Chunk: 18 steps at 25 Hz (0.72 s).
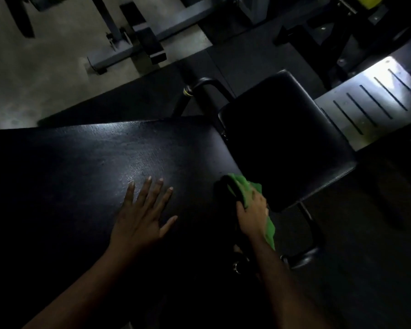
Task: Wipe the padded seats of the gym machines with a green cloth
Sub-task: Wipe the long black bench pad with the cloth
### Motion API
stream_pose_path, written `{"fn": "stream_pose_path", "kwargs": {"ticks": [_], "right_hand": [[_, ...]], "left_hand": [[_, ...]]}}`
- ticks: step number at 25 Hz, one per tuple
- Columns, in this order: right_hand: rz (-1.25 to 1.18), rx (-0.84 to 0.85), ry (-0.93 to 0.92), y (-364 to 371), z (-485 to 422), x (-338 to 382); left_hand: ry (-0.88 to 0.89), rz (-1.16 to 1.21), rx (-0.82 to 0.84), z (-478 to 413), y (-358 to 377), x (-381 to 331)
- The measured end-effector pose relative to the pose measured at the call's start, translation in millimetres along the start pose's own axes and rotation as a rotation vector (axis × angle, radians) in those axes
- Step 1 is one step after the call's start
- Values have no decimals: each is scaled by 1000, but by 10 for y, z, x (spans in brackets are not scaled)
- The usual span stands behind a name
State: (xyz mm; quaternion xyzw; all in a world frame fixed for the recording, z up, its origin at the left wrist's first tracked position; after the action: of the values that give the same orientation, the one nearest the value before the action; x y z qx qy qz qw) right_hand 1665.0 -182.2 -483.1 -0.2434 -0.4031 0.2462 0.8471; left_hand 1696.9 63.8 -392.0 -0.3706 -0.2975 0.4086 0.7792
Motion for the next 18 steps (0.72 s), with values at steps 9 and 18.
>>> {"fn": "stream_pose_path", "kwargs": {"ticks": [9, 18], "right_hand": [[236, 106, -275, 36, -1538, 1296], [319, 144, -218, 66, -1538, 866]], "left_hand": [[19, -47, -140, 37, -97, -43], [7, -63, -154, 58, -120, -62]]}}
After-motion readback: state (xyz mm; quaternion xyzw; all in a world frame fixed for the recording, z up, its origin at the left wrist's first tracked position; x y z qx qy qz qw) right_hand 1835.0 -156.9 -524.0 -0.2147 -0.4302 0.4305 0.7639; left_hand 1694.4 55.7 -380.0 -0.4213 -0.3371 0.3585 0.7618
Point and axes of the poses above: each hand's wrist, its own z-axis away from the middle knuckle, its own y-axis out of the palm, x = y × z, the point moved 9 cm from there along -z, towards the middle knuckle, and after that the axes turned 14 degrees about x, right-handed, at the moved point
